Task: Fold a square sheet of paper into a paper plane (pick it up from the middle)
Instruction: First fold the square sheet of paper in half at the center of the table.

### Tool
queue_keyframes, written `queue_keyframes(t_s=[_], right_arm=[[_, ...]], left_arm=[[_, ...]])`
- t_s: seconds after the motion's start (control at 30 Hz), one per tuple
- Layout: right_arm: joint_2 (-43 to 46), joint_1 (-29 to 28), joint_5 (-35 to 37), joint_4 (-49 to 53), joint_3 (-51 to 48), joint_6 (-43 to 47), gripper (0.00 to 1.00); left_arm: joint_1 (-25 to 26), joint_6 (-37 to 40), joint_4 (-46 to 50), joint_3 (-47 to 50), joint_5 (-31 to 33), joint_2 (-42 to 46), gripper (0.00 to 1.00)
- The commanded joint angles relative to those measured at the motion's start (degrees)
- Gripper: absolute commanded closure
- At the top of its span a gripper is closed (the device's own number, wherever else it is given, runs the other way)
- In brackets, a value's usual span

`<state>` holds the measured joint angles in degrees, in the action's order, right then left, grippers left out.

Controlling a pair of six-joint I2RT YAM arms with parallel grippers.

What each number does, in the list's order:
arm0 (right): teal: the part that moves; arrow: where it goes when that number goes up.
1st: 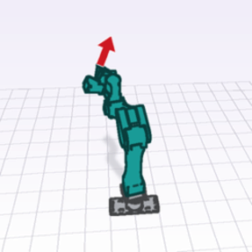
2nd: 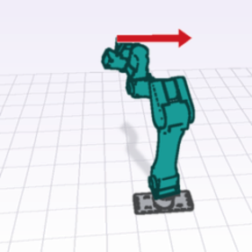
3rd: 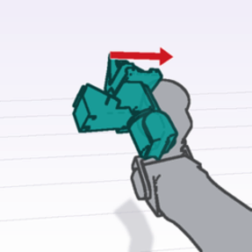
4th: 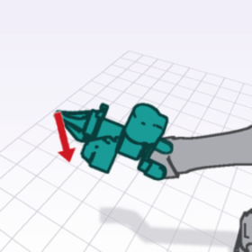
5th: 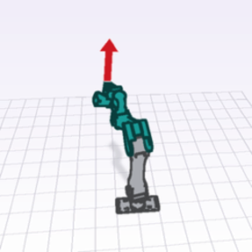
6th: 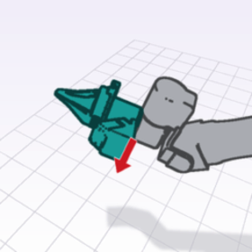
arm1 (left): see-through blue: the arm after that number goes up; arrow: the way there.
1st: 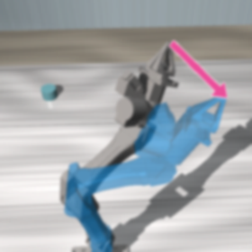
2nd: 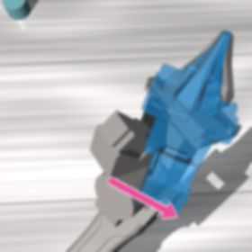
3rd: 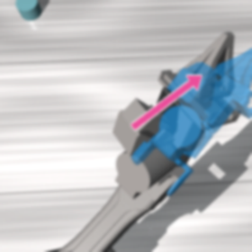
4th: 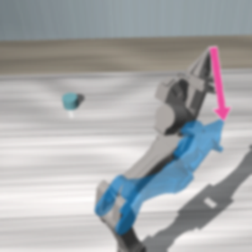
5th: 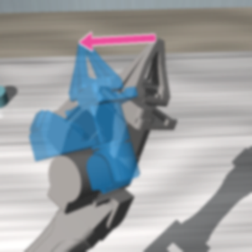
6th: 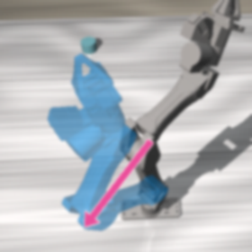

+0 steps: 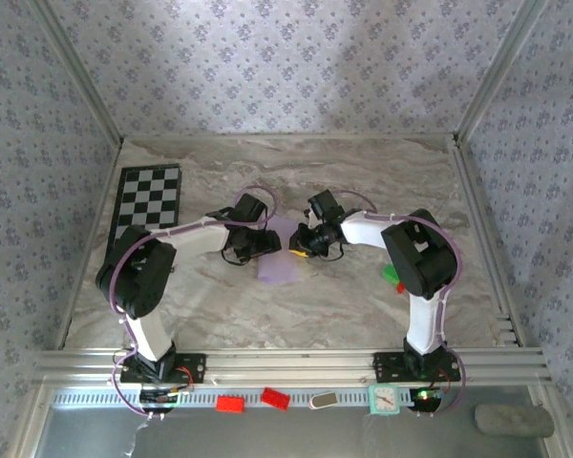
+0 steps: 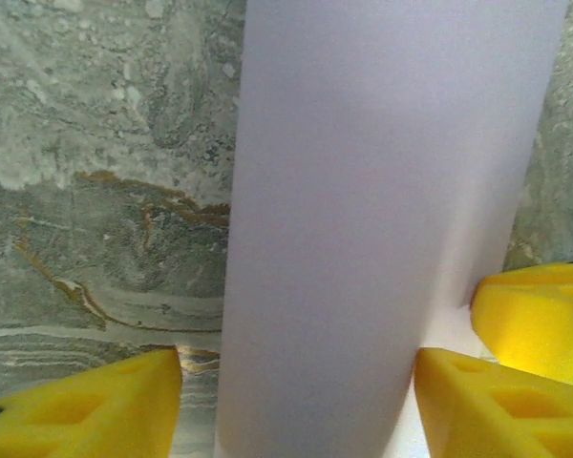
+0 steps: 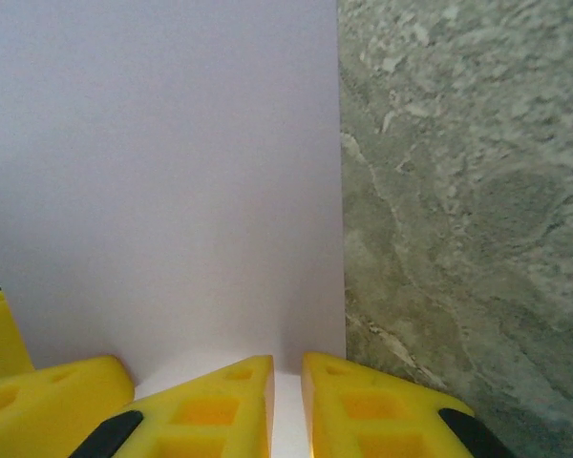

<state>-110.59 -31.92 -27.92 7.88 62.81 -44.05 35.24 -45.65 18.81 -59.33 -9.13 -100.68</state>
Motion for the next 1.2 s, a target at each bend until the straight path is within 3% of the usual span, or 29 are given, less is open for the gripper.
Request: queue_keyframes(t_s=[0.0,0.2,0.6,1.17], right_arm=[[-1.4,-0.4,0.5,1.5,0.0,0.2,0.81],[-0.2,-0.3,-1.5,-1.5,-0.4,0.0,0.81],[0.5,-0.6,-7.2,-7.6,0.3,-2.1,0.80],[4.1,0.5,-1.8,-3.0,0.1,1.3,0.77]], left_arm=[[0.0,0.6,3.0,-1.1,1.6,2.0,0.30],[0.1,1.4,3.9,-1.4,2.2,3.1,0.27],[0.0,2.4,6.1,-2.1,4.4,2.6,0.29],[-0.4,2.0,8.3,-1.7,8.5,2.4,0.52]])
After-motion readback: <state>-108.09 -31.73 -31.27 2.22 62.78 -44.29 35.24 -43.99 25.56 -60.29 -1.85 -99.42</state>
